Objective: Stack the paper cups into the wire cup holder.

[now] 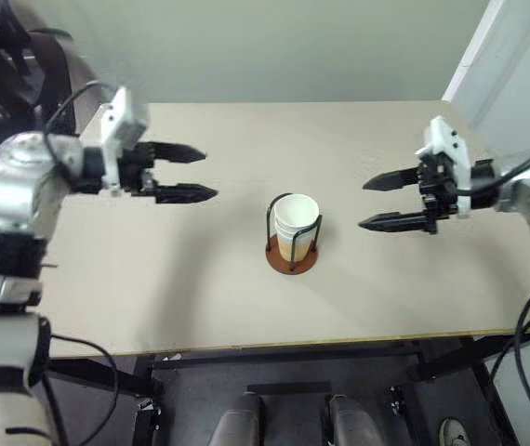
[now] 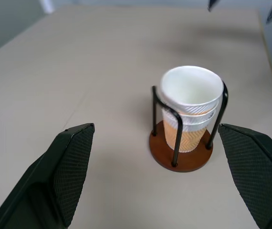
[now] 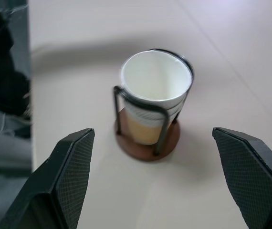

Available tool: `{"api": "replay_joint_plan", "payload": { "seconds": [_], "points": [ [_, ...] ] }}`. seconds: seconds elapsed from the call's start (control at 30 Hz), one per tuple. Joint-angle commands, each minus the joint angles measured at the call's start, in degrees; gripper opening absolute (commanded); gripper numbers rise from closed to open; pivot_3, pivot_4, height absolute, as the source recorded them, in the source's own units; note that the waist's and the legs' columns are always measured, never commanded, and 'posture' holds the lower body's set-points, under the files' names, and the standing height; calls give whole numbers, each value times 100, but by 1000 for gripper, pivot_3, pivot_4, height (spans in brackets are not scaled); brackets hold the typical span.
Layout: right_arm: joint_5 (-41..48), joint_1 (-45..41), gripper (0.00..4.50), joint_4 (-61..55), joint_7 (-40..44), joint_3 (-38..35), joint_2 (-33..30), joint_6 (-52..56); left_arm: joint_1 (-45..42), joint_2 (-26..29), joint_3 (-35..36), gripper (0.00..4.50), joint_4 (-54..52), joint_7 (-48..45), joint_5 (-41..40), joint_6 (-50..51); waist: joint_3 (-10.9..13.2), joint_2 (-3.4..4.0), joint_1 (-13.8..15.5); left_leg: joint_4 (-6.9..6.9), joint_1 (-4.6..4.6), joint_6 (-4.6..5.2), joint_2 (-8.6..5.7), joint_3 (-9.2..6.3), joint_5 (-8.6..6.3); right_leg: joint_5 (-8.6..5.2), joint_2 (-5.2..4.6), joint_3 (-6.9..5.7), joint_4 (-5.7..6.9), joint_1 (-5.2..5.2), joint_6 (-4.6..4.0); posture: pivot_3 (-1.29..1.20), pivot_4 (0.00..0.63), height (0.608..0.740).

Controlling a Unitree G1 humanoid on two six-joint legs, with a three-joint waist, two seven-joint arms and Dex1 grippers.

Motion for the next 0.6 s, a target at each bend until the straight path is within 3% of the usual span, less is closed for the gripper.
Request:
{"api": "replay_joint_plan", "payload": {
  "seconds": [0.03, 0.3, 0.6],
  "points": [
    [-149, -52, 4034, 224, -431, -303, 117, -314, 494, 76, 843, 4434, -517, 543, -152, 347, 0, -1, 14, -1, 2, -2, 0, -2, 1, 4, 0, 0, 3, -1, -6, 0, 150, 740],
    [-211, -68, 4034, 687, -806, -328, 498, -640, 1385, -152, 2016, 4434, -1302, 1833, -116, 776, 1, -8, -11, -65, 38, -31, -12, -2, 61, 41, 0, 12, -6, 3, -66, 0, 150, 740],
    [-226, 271, 4034, 452, -911, -363, 553, -783, 1629, -63, 2244, 4434, -1556, 1824, -54, 1016, -2, -13, 1, -154, 60, -72, -3, -13, 86, 42, 2, 5, -8, -11, -68, 0, 150, 740]
  ]
}}
